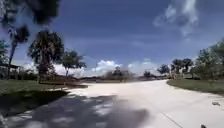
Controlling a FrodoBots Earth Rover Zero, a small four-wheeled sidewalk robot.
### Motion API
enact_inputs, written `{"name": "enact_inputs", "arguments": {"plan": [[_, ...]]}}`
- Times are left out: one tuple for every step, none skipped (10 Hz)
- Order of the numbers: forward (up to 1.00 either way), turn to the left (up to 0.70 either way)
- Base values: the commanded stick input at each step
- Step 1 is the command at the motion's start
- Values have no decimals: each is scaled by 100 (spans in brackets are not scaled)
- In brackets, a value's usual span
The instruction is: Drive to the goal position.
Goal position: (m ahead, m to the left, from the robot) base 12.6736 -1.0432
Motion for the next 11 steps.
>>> {"name": "enact_inputs", "arguments": {"plan": [[85, 4], [85, 4], [85, 4], [85, 4], [85, 4], [85, 4], [85, 4], [85, 4], [85, 4], [85, 4], [85, 4]]}}
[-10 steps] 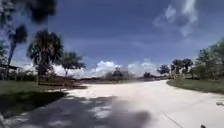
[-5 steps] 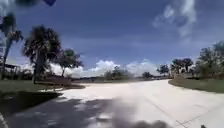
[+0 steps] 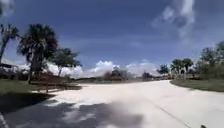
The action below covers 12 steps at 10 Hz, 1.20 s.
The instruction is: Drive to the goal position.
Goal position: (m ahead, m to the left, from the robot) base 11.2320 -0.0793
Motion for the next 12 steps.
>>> {"name": "enact_inputs", "arguments": {"plan": [[85, 4], [85, 4], [85, 4], [85, 4], [85, 4], [85, 4], [85, 4], [85, 4], [85, 38], [85, 38], [85, 29], [85, 10]]}}
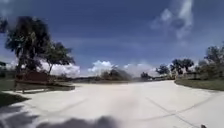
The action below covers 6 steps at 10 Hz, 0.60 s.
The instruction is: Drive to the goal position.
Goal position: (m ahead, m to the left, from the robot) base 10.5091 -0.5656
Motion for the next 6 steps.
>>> {"name": "enact_inputs", "arguments": {"plan": [[85, 4], [85, 4], [85, 4], [85, 4], [85, 4], [85, 4]]}}
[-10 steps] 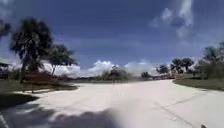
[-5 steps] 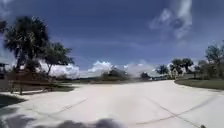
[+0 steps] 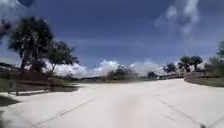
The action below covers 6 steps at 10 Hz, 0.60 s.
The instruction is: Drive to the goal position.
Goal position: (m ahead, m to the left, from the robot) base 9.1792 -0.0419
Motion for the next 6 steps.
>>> {"name": "enact_inputs", "arguments": {"plan": [[85, 4], [85, 4], [85, 4], [85, 4], [85, 4], [85, 4]]}}
